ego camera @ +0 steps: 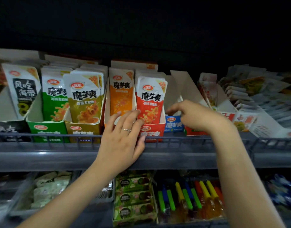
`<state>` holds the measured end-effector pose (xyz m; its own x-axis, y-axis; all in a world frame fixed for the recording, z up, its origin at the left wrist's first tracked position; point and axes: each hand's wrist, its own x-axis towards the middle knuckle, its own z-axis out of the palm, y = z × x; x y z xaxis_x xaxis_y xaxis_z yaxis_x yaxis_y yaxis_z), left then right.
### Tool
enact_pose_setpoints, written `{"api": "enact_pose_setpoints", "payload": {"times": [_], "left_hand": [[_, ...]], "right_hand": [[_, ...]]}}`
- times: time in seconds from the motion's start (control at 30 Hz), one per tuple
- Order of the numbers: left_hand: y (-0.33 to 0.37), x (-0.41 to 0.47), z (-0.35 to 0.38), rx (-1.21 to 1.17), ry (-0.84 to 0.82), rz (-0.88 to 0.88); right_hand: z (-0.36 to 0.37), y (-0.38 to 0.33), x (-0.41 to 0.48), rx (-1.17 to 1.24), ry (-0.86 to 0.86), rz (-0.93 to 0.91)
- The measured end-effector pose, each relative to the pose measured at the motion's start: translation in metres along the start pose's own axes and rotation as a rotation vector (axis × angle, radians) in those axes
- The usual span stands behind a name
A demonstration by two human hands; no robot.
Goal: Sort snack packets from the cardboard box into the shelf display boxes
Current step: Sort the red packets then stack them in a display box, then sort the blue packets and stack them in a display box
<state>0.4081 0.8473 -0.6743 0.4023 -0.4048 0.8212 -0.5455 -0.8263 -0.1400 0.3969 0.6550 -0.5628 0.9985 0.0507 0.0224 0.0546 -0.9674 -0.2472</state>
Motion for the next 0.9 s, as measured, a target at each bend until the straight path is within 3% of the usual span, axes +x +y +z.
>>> {"api": "enact_pose_setpoints", "payload": {"times": [0.13, 0.33, 0.57, 0.7, 0.83, 0.9], "left_hand": [[0.0, 0.001, 0.0, -0.003, -0.004, -0.001], [0.0, 0.001, 0.0, 0.005, -0.016, 0.0], [0.001, -0.001, 0.0, 0.006, -0.01, 0.007], [-0.001, -0.002, -0.003, -0.028, -0.025, 0.013], [0.006, -0.019, -0.024, -0.177, -0.01, 0.001], [0.012, -0.037, -0.042, -0.207, -0.031, 0.092]], "right_hand": [[0.002, -0.002, -0.002, -0.116, -0.069, -0.022], [-0.008, 0.008, -0.017, -0.005, -0.267, -0.138], [-0.01, 0.014, -0.024, -0.006, -0.288, -0.171], [-0.016, 0.008, -0.031, 0.062, -0.181, -0.182], [-0.022, 0.008, -0.048, 0.077, 0.074, -0.173], [-0.024, 0.007, -0.061, 0.078, 0.112, -0.183]]}}
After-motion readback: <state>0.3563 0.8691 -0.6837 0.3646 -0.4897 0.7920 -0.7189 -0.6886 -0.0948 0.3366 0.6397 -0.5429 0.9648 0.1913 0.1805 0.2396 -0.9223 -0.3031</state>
